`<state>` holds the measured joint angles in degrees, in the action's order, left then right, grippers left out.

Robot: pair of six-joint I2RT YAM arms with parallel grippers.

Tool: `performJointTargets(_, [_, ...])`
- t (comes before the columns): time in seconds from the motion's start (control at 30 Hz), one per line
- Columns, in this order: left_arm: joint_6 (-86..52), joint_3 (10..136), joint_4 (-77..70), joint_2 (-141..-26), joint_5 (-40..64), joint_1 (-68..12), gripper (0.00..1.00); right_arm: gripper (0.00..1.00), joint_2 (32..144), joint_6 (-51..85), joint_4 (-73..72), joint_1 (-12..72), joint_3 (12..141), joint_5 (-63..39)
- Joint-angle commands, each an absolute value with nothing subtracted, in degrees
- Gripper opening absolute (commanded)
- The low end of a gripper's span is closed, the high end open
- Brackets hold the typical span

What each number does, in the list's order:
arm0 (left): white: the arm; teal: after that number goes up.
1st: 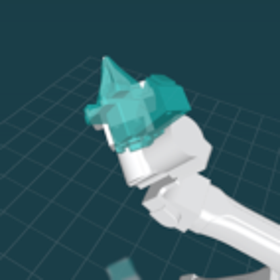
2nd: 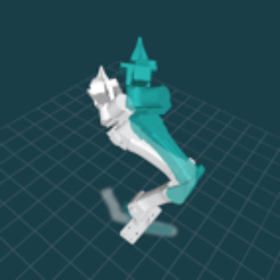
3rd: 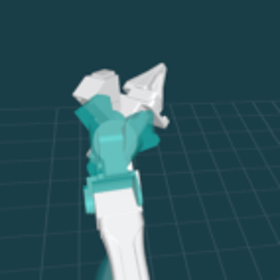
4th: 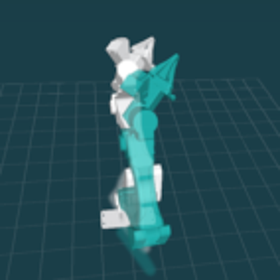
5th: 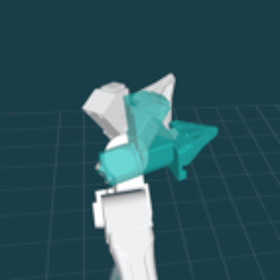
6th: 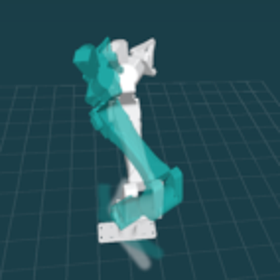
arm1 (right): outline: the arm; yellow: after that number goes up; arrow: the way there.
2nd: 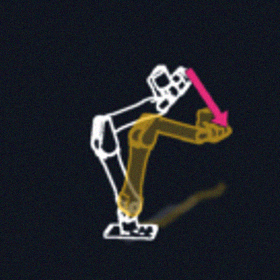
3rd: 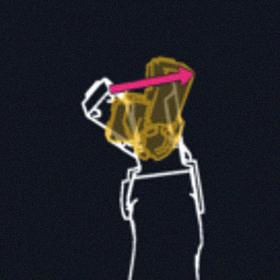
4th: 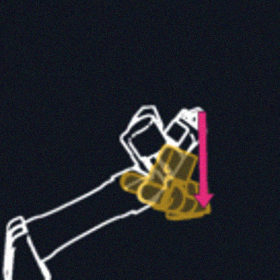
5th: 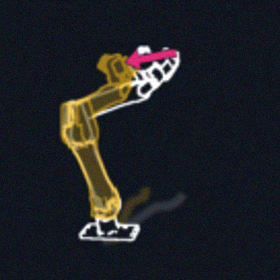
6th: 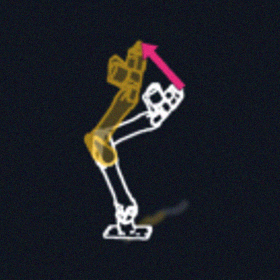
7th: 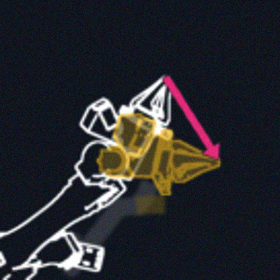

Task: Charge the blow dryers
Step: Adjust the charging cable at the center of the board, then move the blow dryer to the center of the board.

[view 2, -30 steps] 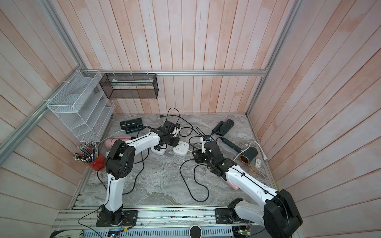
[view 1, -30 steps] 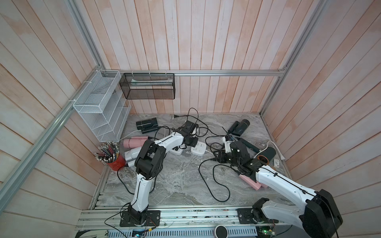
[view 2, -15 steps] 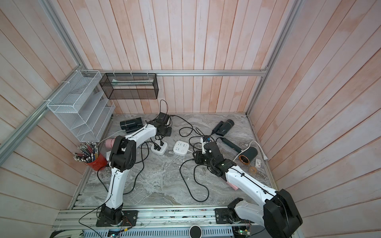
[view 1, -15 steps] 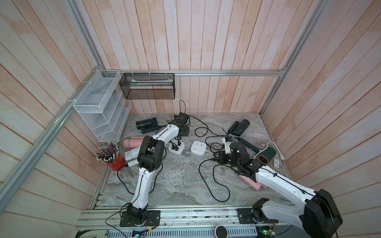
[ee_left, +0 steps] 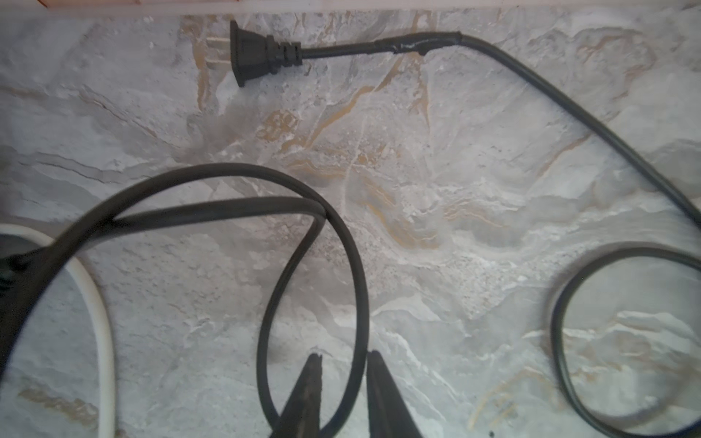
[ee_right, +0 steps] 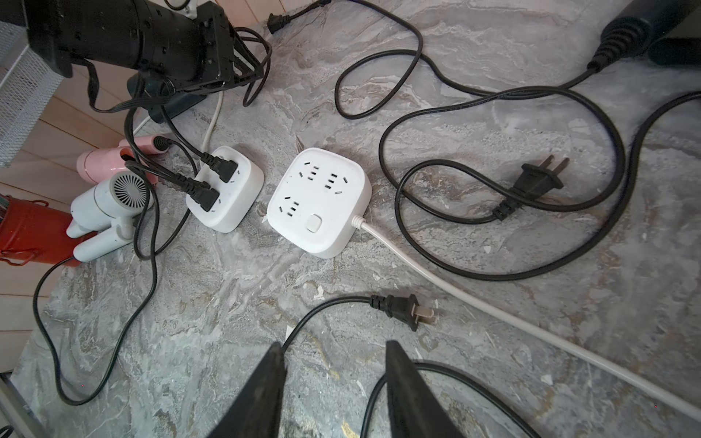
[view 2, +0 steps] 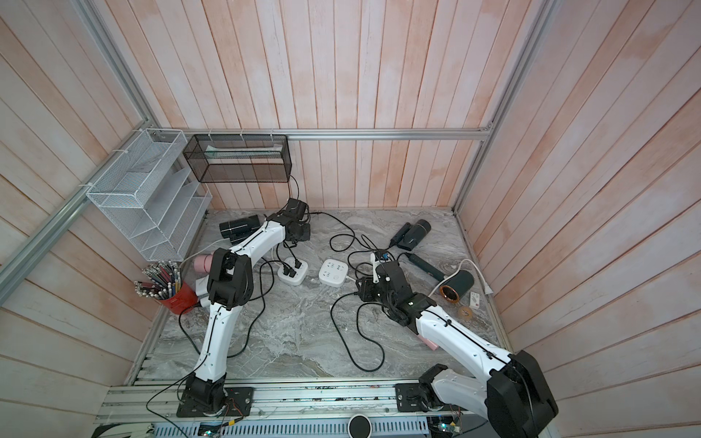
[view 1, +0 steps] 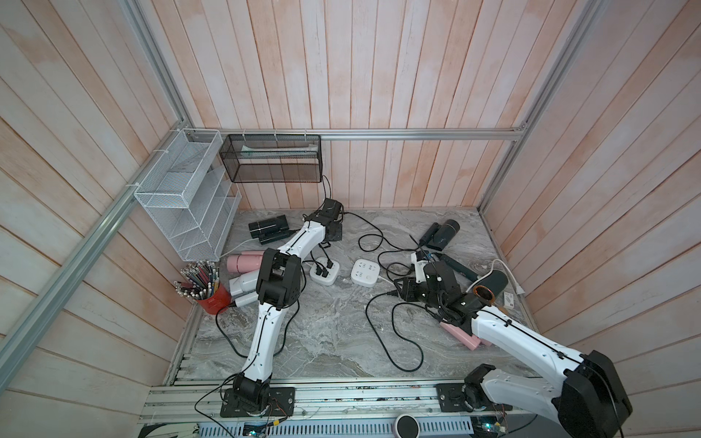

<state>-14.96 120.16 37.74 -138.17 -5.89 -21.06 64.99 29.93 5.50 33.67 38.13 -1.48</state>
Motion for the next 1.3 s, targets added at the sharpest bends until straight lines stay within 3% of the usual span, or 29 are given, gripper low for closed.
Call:
performJointTargets(0.0, [-16.7,117.2,34.8,-131.6,1.8,-21.2,0.34,0.48,64.7,29.0,8.1,32.9,38.5,0.1])
performJointTargets(0.37, [-19.4,97.0,24.9,-112.4,18.5,-22.6,0.38,0.53,68.3,26.0,12.1,24.5,44.4,0.7])
performJointTargets(0.7, [-25.5,69.7,8.8,-92.2,23.8,-27.3,0.39,0.56,84.6,24.4,9.3,10.7,56.9,-1.2])
performJointTargets(0.97, [-29.9,55.4,0.6,-84.5,25.6,-29.3,0.40,0.55,98.4,23.9,10.0,5.2,67.0,2.0])
performJointTargets(1.27, [-29.8,52.1,0.6,-83.6,25.0,-29.9,0.40,0.48,107.0,22.7,12.6,2.4,72.1,4.7])
